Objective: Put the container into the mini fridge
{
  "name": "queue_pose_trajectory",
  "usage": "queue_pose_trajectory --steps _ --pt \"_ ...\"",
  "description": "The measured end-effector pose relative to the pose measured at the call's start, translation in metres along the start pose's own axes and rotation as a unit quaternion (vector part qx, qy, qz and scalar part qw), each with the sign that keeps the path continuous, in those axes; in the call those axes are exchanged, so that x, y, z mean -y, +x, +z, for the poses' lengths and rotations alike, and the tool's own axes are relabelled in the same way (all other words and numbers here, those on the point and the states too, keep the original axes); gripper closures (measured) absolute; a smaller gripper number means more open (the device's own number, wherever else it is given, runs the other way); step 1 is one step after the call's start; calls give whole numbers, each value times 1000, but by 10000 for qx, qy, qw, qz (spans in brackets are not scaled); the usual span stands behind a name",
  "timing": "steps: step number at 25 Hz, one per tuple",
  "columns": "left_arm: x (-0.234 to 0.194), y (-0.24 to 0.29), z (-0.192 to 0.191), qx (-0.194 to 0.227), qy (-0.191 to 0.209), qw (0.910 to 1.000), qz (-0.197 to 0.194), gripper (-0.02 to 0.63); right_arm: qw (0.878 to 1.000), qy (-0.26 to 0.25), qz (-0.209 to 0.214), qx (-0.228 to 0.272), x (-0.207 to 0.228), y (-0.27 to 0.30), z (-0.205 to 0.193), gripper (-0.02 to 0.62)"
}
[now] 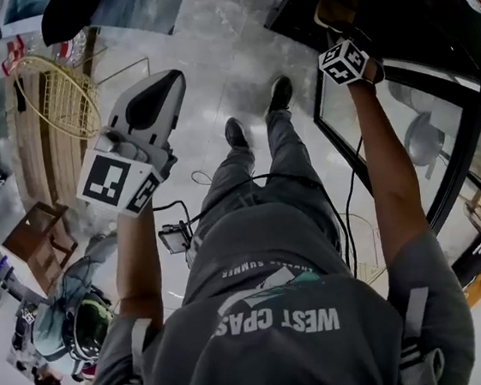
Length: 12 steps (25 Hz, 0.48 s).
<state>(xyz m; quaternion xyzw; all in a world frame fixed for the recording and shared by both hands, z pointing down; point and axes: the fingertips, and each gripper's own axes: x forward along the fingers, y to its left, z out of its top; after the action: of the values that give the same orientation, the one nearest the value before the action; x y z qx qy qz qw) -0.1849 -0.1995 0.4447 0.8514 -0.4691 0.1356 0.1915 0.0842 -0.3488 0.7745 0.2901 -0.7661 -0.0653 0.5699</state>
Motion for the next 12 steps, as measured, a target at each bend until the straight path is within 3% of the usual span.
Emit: queue_pose_trajectory --steps 6,12 --pt "11 -41 20 166 117 9998 84 592 9948 614 -247 778 3 -109 58 552" --pt "26 -92 49 453 330 9984 67 592 9762 1332 -97 1709 2 -253 124 563"
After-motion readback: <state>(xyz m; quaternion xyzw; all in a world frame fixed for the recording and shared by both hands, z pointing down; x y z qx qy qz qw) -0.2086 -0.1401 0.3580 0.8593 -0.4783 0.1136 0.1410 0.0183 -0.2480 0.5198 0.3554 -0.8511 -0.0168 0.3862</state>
